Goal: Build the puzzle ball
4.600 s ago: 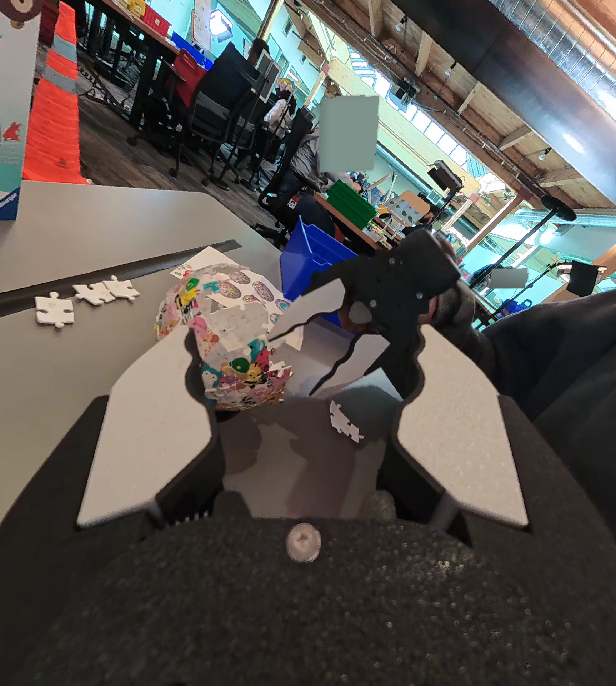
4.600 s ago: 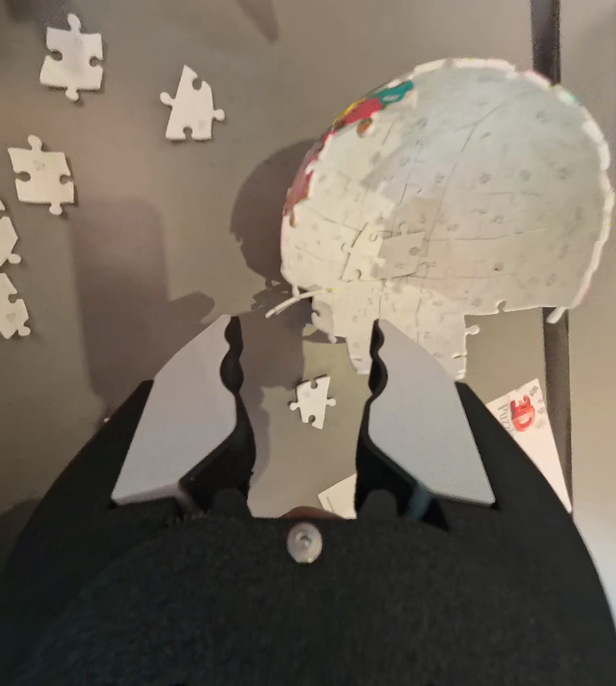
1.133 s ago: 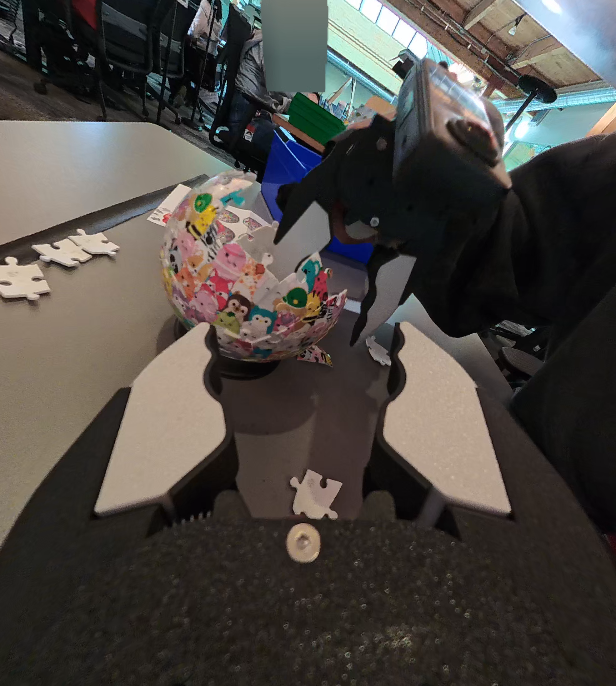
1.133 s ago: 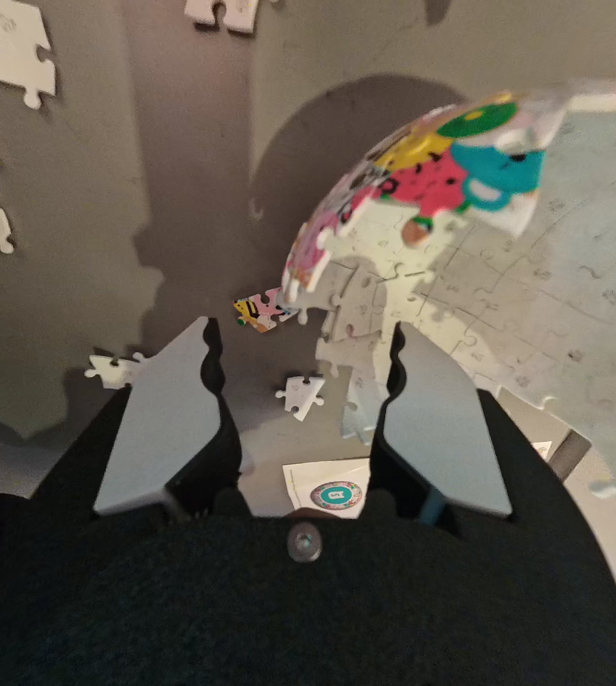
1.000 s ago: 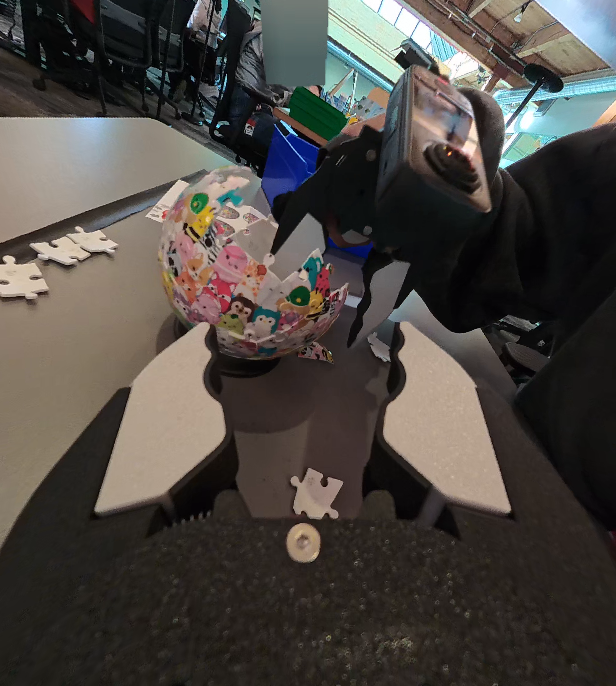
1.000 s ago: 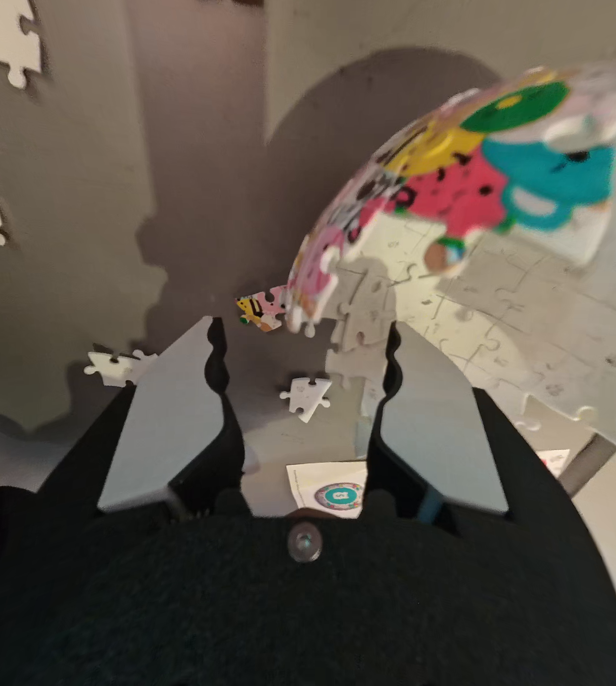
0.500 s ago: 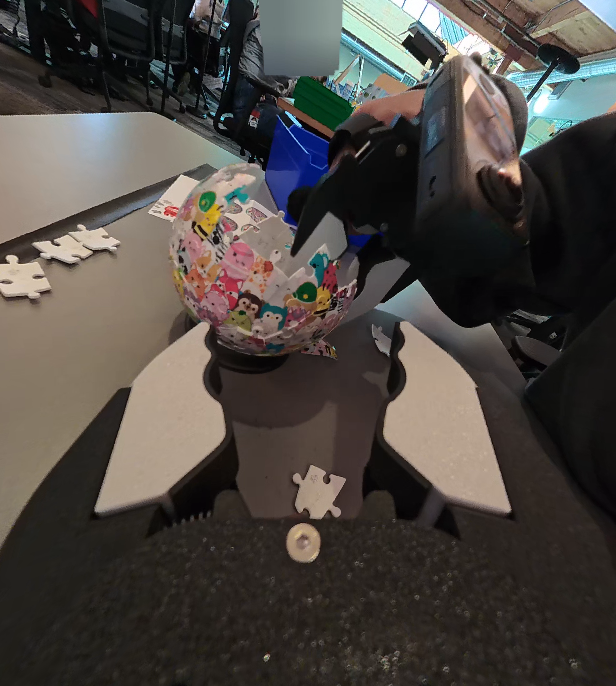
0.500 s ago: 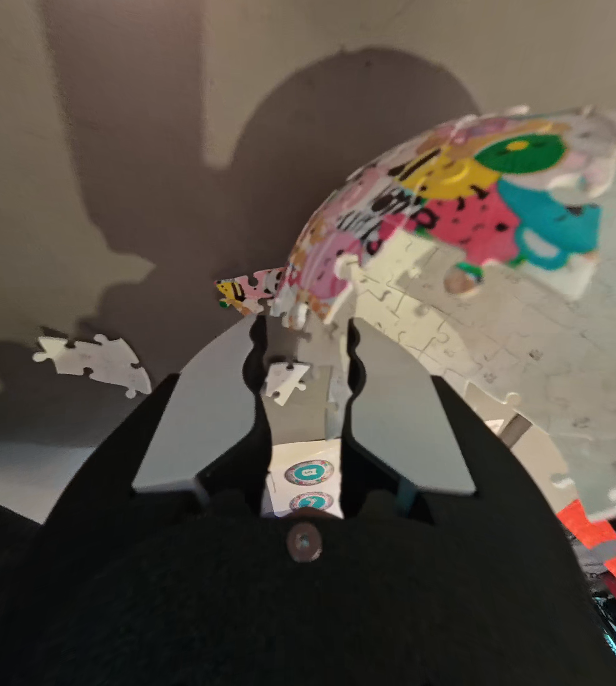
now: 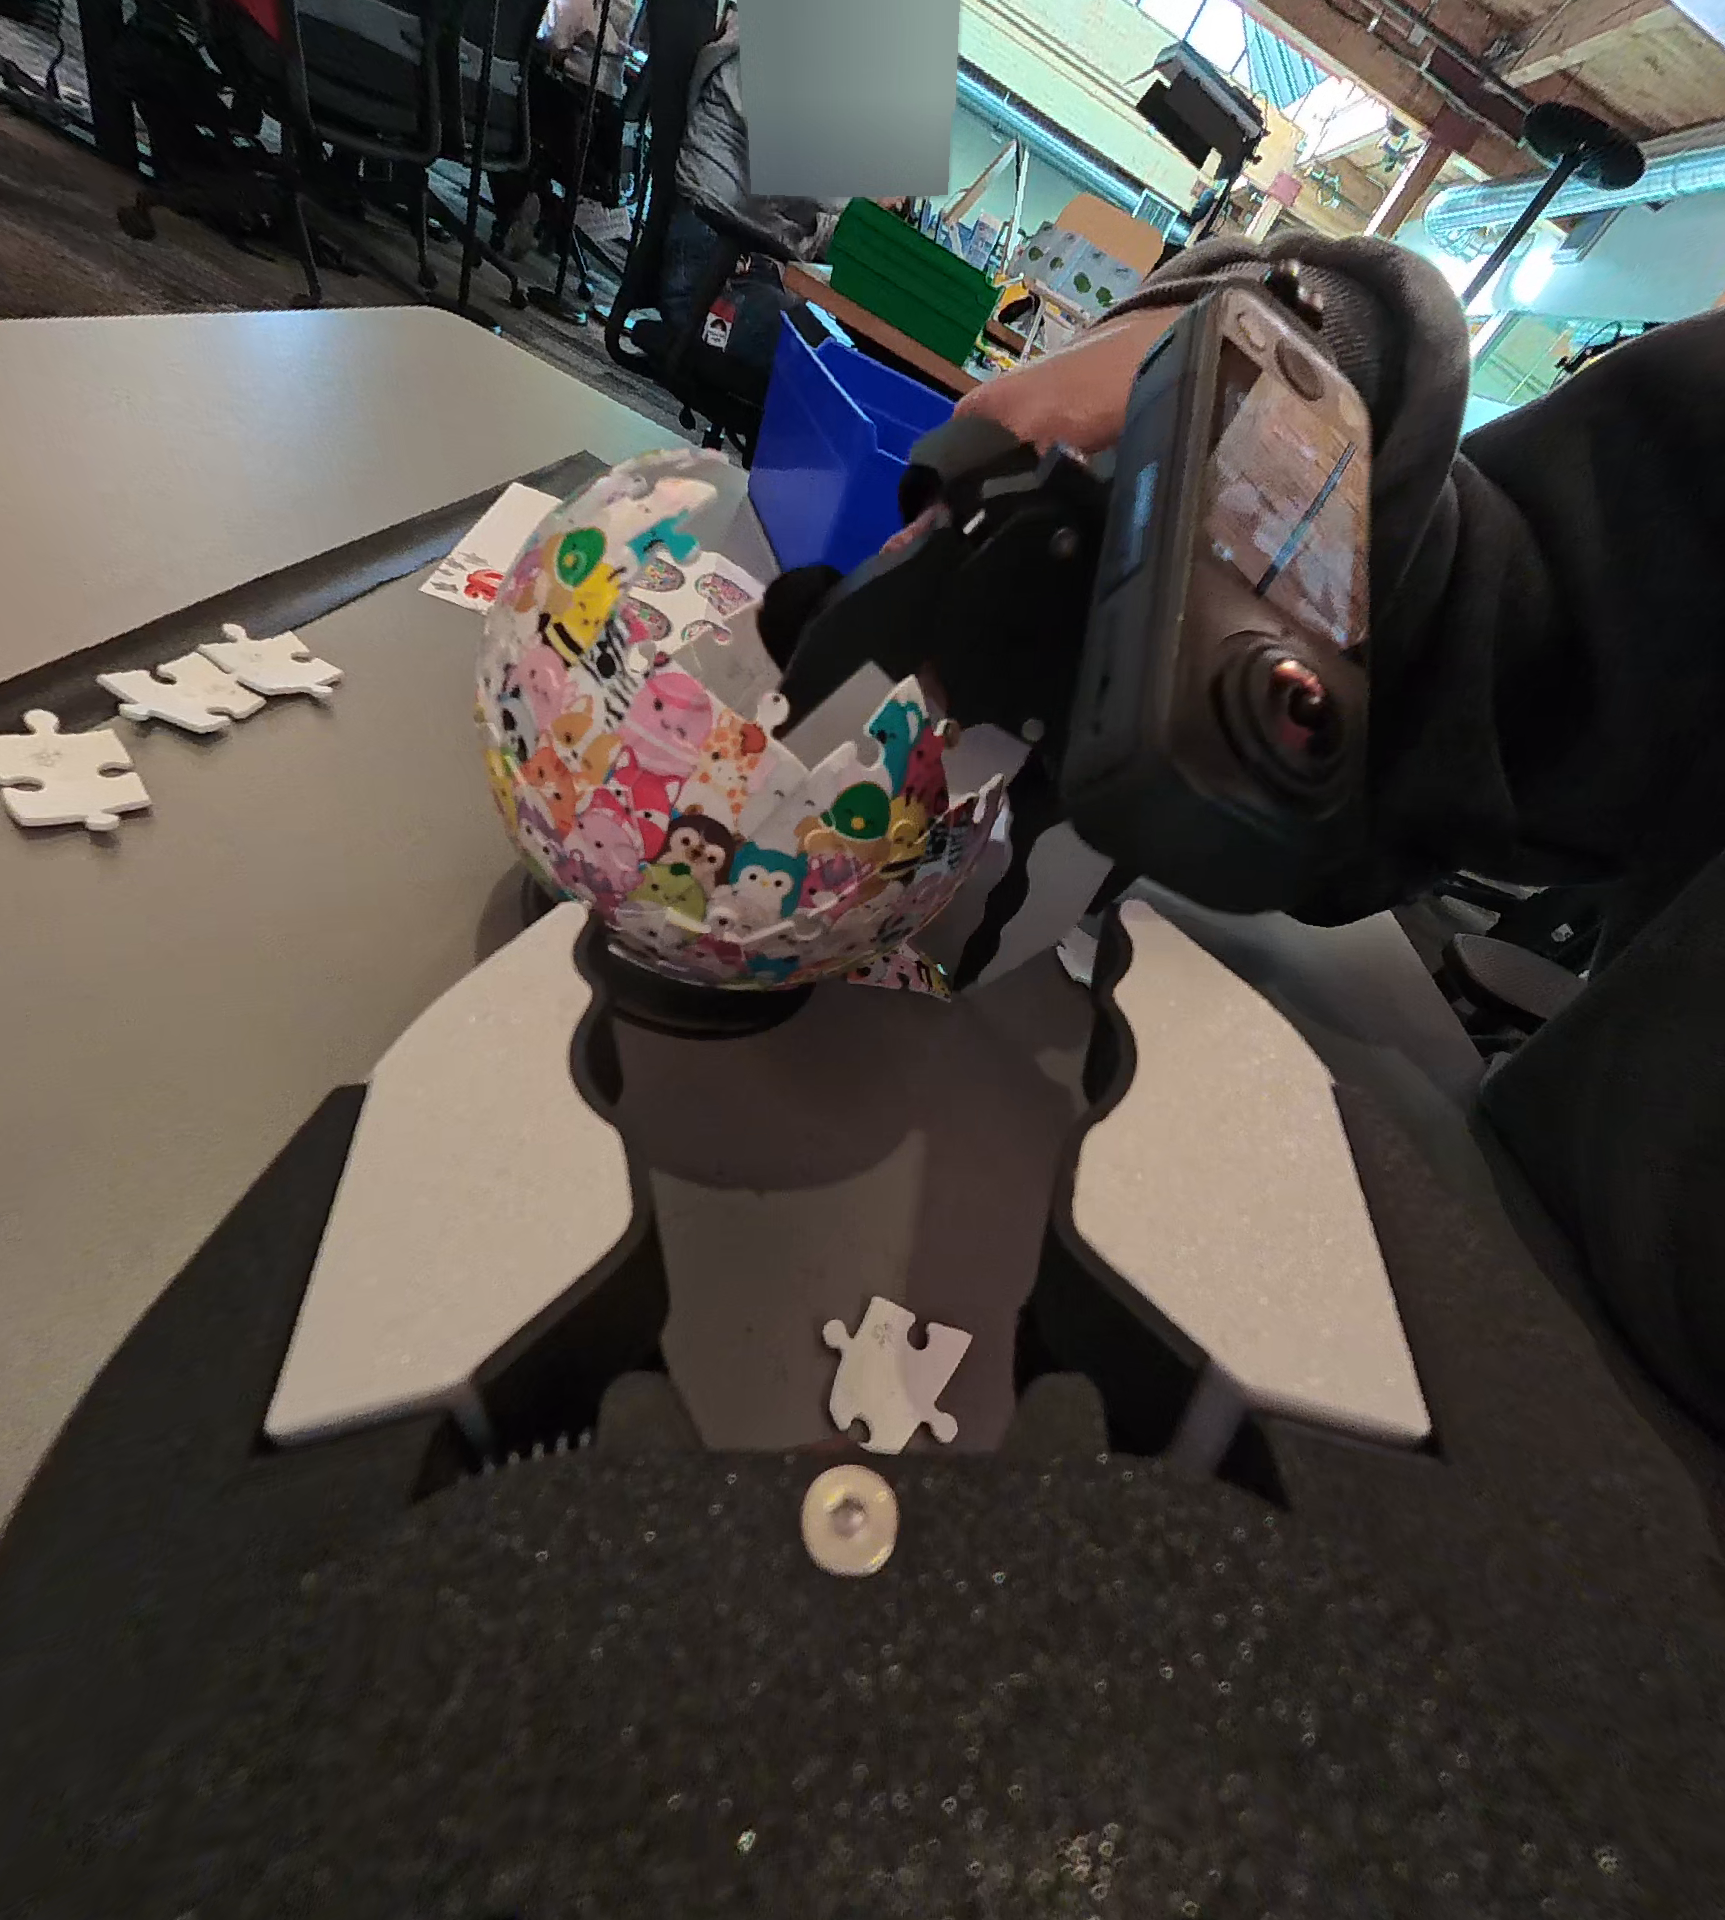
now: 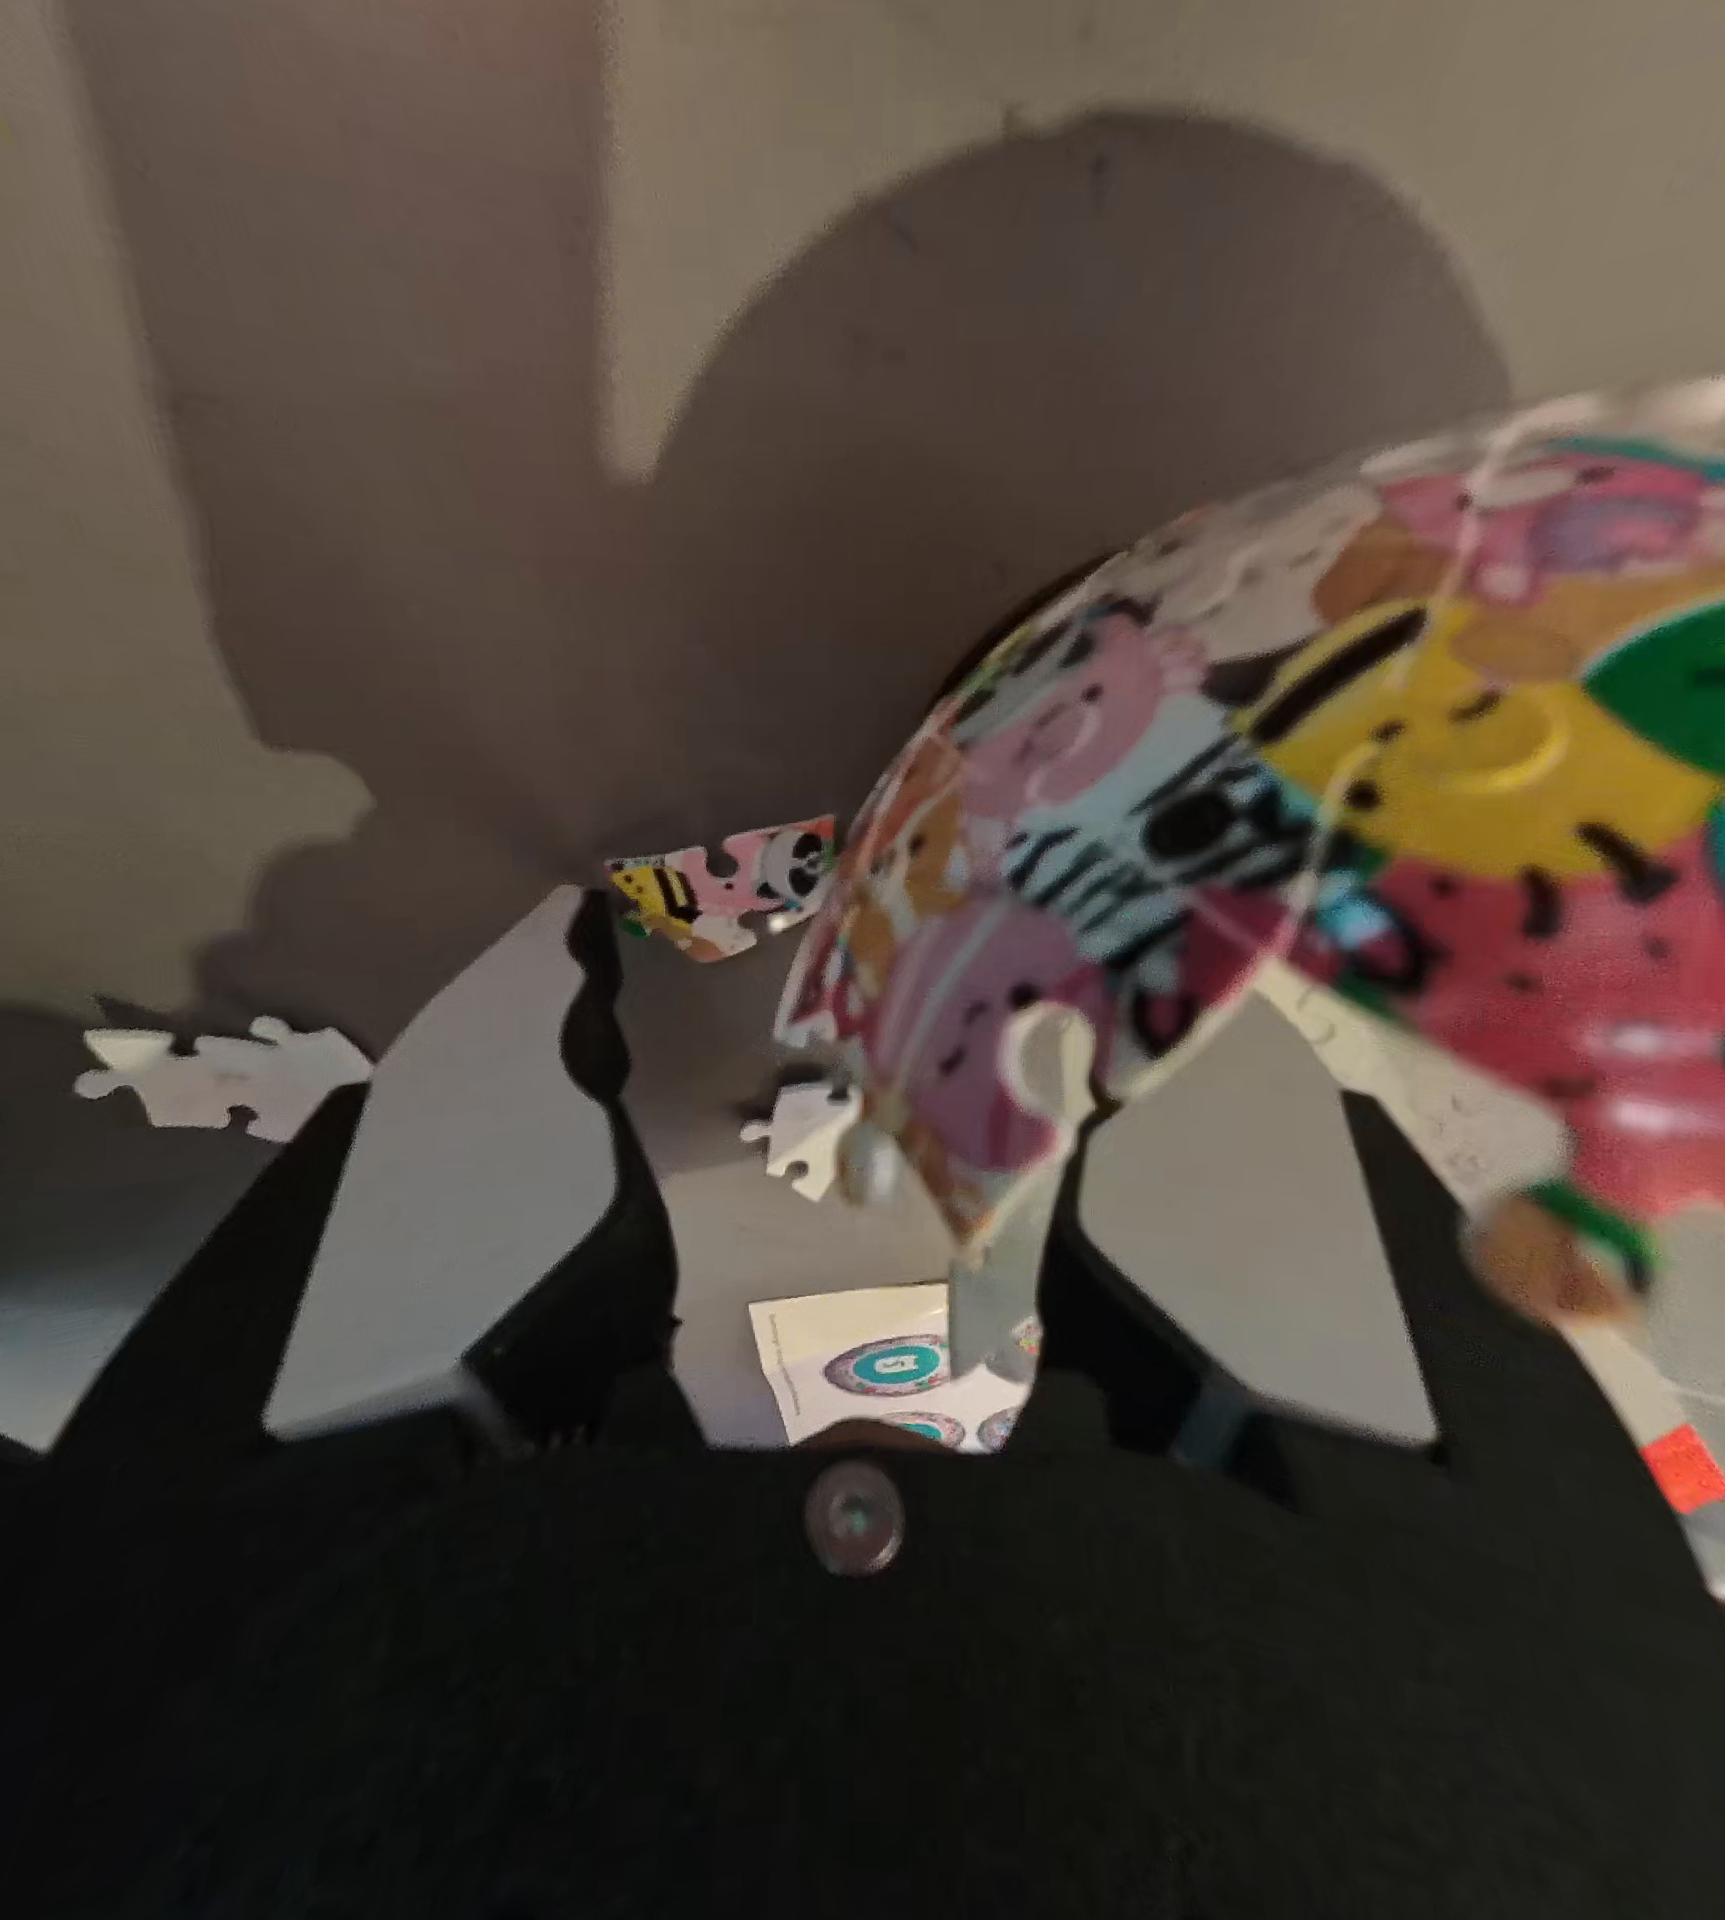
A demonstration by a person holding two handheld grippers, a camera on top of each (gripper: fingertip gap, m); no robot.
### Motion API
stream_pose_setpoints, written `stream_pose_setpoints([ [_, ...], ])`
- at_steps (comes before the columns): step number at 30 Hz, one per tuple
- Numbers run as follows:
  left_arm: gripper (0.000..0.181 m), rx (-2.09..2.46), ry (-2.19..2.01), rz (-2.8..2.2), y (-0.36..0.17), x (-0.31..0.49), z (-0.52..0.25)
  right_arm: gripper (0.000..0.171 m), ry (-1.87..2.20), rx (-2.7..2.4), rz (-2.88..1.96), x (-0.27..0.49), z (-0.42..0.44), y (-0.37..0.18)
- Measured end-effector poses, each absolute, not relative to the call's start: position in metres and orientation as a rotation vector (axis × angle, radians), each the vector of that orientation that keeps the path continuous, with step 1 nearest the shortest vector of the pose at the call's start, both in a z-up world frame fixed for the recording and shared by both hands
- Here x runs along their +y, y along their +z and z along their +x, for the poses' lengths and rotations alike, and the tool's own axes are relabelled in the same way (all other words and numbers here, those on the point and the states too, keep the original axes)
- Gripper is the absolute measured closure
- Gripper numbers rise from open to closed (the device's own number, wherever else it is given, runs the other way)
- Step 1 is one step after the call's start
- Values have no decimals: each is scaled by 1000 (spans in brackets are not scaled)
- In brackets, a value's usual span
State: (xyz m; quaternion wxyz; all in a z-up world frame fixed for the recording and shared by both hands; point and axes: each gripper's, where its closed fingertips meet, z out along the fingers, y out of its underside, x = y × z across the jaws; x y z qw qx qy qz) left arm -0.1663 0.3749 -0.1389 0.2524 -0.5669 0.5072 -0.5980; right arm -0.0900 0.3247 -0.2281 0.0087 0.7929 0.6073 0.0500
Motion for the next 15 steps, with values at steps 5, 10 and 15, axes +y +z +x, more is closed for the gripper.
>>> stream_pose_setpoints([
  [5, 93, 1374, -1629, -1545, -139, 376, -166, 108, 106, 1917, 2467, 317, -90, -217],
  [10, 94, 1383, -1617, -1545, -139, 375, -166, 132, 128, 1968, 2451, 316, -88, -211],
  [15, 94, 1384, -1615, -1546, -140, 375, -166, 153, 161, 2008, 2450, 318, -87, -203],
])
